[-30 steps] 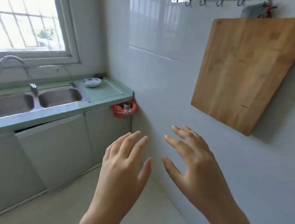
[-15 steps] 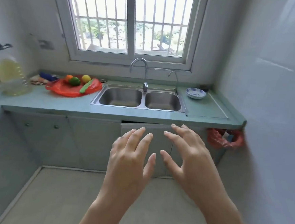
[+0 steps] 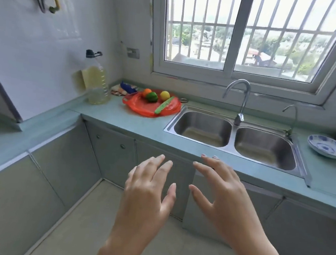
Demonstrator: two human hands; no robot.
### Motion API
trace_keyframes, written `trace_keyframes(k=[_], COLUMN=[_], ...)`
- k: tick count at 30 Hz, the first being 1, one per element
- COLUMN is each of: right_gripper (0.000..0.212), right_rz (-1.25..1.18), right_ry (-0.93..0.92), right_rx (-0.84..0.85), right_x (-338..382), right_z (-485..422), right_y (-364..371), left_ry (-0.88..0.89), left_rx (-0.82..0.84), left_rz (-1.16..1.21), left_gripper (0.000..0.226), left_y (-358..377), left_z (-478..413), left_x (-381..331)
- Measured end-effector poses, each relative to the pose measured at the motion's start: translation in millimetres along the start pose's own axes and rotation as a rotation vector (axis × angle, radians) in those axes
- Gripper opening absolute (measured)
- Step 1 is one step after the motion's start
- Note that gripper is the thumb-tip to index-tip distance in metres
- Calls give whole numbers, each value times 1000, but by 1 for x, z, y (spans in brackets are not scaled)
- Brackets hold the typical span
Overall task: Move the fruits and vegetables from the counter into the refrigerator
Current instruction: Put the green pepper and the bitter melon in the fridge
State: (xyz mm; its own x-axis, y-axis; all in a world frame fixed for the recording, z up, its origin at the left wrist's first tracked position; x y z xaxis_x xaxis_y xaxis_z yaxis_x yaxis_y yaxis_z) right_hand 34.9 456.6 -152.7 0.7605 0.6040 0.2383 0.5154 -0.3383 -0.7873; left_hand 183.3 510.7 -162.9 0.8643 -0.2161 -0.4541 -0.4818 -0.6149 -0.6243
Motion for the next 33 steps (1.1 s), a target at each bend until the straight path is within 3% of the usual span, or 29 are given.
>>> trace_keyframes(k=[13, 24, 33], right_gripper=[41, 41, 43], right_rz=[-25, -44, -112], right_ry=[4, -4, 67], right_rx=[8, 67, 60], right_x=[46, 45, 5], right_z=[-218, -338, -475], right_y=[151, 267, 367], left_ry=[-122, -225, -227], left_rx=[-52, 32, 152], left_rz=[10, 9, 26], left_gripper=[44, 47, 47], left_y=[-8, 26, 86], left_z=[-147, -227, -371], left_x=[235, 360, 457])
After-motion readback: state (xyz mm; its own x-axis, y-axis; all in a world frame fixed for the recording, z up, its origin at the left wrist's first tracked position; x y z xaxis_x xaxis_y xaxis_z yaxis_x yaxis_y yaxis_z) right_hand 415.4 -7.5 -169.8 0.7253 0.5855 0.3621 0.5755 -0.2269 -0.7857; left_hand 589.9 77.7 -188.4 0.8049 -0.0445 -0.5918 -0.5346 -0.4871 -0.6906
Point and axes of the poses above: each hand's wrist, its own z-axis away from the middle knuckle, its own y-axis out of the palm, x = y × z, the point moved 3 cm from there along -z, towards the middle knuckle, and after that the axes turned 9 degrees about z, right-handed, at the moved point
